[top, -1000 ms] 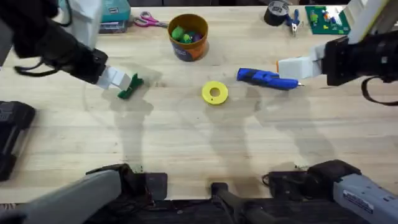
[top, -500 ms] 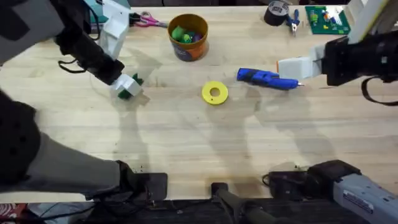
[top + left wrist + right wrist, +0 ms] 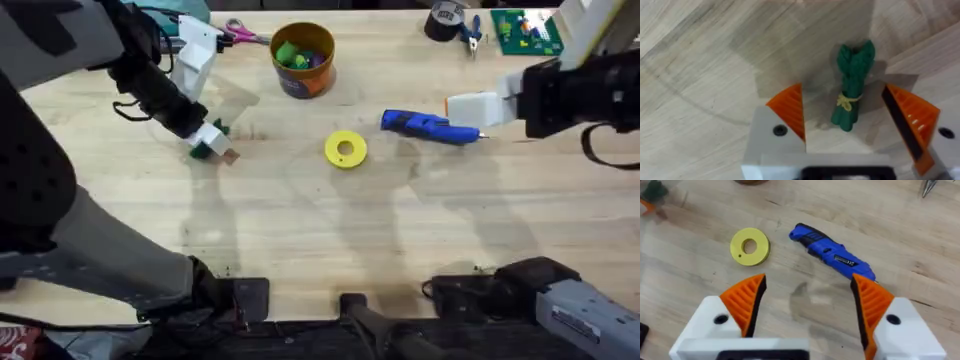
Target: Pick up the gripper from the table and insert it into the empty holder that is missing its gripper. Then pick up a screw, insert it into the mounting hole, and use the screwdriver to tighten it. Finally, clean up the table by picking up the vegetable and placing it into the bucket.
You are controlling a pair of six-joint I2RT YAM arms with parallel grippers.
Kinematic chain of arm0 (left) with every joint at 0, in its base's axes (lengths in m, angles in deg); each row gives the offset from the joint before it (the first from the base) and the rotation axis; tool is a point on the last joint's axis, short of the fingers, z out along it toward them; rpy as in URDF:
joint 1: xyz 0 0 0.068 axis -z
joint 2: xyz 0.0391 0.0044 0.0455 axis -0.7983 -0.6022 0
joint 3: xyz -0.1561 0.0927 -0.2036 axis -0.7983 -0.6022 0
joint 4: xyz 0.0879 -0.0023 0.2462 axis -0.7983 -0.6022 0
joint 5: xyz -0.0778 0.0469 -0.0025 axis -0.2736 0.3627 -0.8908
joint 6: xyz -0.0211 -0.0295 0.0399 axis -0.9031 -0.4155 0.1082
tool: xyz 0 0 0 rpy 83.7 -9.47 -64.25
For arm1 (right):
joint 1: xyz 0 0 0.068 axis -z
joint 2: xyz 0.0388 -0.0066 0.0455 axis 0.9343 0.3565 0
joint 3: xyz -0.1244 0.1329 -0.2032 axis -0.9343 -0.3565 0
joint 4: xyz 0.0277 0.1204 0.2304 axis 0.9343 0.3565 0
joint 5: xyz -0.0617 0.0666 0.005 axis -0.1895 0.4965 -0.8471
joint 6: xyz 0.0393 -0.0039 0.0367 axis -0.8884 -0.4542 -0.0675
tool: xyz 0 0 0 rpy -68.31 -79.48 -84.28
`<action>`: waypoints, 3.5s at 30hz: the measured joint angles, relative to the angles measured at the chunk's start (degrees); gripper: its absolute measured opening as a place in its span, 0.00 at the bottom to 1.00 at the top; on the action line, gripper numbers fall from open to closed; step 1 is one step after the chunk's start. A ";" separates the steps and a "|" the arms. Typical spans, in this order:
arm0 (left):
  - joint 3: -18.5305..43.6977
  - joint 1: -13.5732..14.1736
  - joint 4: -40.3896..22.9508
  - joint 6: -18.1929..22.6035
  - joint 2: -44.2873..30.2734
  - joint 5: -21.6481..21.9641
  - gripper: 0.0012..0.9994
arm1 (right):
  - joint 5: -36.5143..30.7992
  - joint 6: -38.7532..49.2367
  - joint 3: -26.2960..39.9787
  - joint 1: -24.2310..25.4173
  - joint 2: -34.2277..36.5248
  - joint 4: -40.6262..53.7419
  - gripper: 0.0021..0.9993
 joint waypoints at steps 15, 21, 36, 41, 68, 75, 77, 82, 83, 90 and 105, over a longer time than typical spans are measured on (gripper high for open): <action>0.00 0.17 -0.89 -2.05 0.02 -0.04 0.70 | -0.39 0.00 0.00 0.00 0.01 -0.02 1.00; -1.68 2.06 1.32 -2.23 0.02 2.46 0.75 | -0.66 0.00 0.00 0.00 -0.01 -0.02 1.00; -1.92 2.71 1.54 -2.66 0.37 2.89 0.01 | -2.75 0.00 0.00 0.02 0.01 -0.04 1.00; -1.89 2.69 2.58 -2.68 0.42 3.01 0.01 | -2.75 0.00 0.00 0.01 0.01 -0.04 1.00; 14.19 20.89 22.22 -37.65 6.22 -17.61 0.01 | -2.75 0.00 0.00 0.01 0.01 -0.03 1.00; 14.19 25.05 27.02 -37.92 1.10 -17.44 0.01 | -2.75 0.00 0.00 0.00 0.00 -0.04 1.00; 14.19 25.18 27.15 -38.01 -1.30 -16.87 0.01 | -2.75 0.00 0.00 0.00 0.01 -0.04 1.00; 14.19 25.07 27.74 -38.44 -1.47 -16.30 0.95 | -2.75 0.00 0.00 0.02 0.01 -0.02 1.00; 14.19 25.07 27.72 -38.47 -1.47 -16.10 0.98 | -2.75 0.00 0.00 0.01 0.01 -0.02 1.00; 14.19 25.07 26.57 -38.54 1.51 -13.61 0.99 | -2.75 0.00 0.00 0.02 0.01 -0.04 1.00; 14.19 25.07 -4.74 -38.52 26.44 -0.77 0.99 | -2.75 0.00 0.00 0.00 0.01 -0.02 1.00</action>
